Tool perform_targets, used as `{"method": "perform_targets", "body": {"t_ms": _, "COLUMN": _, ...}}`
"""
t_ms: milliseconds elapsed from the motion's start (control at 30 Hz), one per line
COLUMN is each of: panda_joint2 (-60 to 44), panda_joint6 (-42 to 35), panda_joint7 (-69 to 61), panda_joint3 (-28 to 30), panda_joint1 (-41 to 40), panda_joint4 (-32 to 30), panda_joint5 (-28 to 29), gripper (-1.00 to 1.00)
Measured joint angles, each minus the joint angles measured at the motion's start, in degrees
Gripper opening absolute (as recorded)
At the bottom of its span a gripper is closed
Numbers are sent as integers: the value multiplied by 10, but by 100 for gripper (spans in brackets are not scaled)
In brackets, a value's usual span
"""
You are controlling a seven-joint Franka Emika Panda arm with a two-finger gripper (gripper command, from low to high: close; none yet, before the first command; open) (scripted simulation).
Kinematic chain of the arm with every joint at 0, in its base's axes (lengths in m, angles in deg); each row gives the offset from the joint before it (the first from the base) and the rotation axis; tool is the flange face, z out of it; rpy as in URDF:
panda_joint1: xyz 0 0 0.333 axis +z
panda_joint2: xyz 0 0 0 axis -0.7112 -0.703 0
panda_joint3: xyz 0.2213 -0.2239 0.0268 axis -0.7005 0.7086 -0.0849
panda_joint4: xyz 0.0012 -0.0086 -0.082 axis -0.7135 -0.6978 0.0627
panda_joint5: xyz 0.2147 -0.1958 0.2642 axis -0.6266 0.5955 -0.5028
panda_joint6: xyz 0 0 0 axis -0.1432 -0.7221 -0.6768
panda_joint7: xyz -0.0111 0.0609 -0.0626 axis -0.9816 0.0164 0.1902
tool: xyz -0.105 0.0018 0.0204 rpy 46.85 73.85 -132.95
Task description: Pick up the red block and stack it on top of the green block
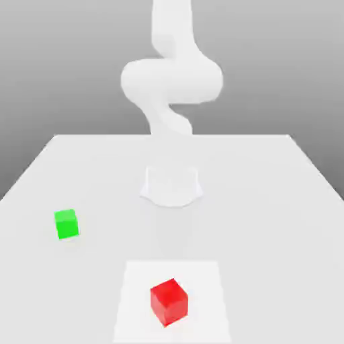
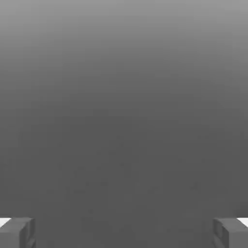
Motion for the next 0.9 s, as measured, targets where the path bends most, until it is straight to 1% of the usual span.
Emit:
{"method": "perform_targets", "body": {"t_ms": 200, "panda_joint2": -128, "panda_joint6": 60, "panda_joint7": 120, "panda_joint3": -29, "panda_joint1": -31, "panda_joint4": -43, "panda_joint5": -24, "gripper": 0}}
{"method": "perform_targets", "body": {"t_ms": 400, "panda_joint2": -252, "panda_joint6": 118, "panda_joint7": 251, "panda_joint3": -59, "panda_joint1": -59, "panda_joint4": -85, "panda_joint5": -26, "gripper": 0}}
{"method": "perform_targets", "body": {"t_ms": 600, "panda_joint2": -377, "panda_joint6": 177, "panda_joint7": 403, "panda_joint3": -71, "panda_joint1": -72, "panda_joint4": -127, "panda_joint5": 0, "gripper": 0}}
{"method": "perform_targets", "body": {"t_ms": 733, "panda_joint2": -461, "panda_joint6": 217, "panda_joint7": 508, "panda_joint3": -58, "panda_joint1": -64, "panda_joint4": -154, "panda_joint5": 27, "gripper": 0}}
{"method": "perform_targets", "body": {"t_ms": 900, "panda_joint2": -565, "panda_joint6": 298, "panda_joint7": 548, "panda_joint3": -34, "panda_joint1": -46, "panda_joint4": -146, "panda_joint5": 55, "gripper": 0}}
